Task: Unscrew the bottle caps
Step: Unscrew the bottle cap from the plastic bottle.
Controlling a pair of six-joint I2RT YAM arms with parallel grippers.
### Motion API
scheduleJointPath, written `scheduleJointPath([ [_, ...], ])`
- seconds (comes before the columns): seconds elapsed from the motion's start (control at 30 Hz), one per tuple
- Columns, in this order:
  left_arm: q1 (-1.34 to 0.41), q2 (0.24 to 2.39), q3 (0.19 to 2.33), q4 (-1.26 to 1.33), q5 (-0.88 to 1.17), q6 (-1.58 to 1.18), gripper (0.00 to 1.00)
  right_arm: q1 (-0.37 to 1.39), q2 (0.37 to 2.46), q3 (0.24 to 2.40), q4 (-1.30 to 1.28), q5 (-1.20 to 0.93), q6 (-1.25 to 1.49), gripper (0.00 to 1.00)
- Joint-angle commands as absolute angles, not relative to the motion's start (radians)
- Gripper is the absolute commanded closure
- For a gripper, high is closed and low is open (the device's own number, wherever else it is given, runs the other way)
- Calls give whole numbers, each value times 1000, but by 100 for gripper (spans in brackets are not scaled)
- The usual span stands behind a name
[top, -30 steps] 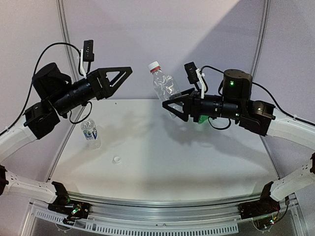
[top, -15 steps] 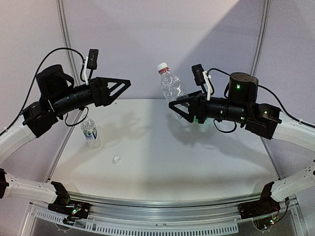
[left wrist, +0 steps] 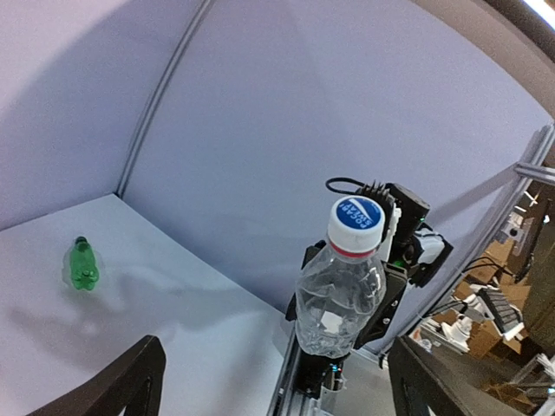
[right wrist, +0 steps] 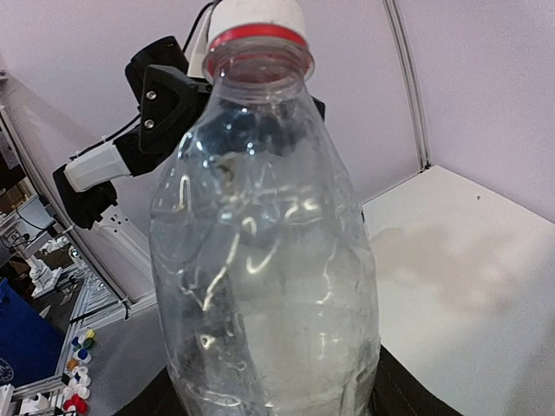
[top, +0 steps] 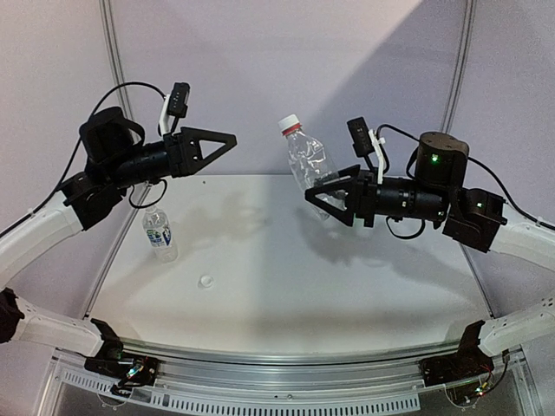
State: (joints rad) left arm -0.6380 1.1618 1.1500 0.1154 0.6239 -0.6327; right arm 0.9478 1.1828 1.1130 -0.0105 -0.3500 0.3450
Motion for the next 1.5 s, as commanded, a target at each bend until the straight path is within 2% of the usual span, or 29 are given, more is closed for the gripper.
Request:
scheduleJointPath([
  [0.0, -624, 1223, 1187, 204, 762, -702, 11, 944, 1185, 1120, 11, -446, 362, 100],
  [0.23, -624, 1279, 1197, 313, 823, -761, 16, 944, 1232, 1160, -22, -504, 360, 100],
  [0.83, -665, 1340, 1244, 339, 850, -756, 27, 945, 1328, 1233, -70, -572, 360, 100],
  [1.0, -671, 1342, 1245, 340, 854, -746, 36, 944, 1345, 1240, -71, -572, 359, 100],
  [1.17, -672, 1348, 1247, 333, 864, -739, 52, 945, 1355, 1247, -70, -568, 355, 100],
  [1.37, -673, 1356, 1246, 328, 885, -738, 51, 944, 1368, 1257, -68, -559, 350, 100],
  [1.47, -673, 1360, 1247, 321, 893, -737, 53, 944, 1376, 1261, -64, -560, 350, 100],
])
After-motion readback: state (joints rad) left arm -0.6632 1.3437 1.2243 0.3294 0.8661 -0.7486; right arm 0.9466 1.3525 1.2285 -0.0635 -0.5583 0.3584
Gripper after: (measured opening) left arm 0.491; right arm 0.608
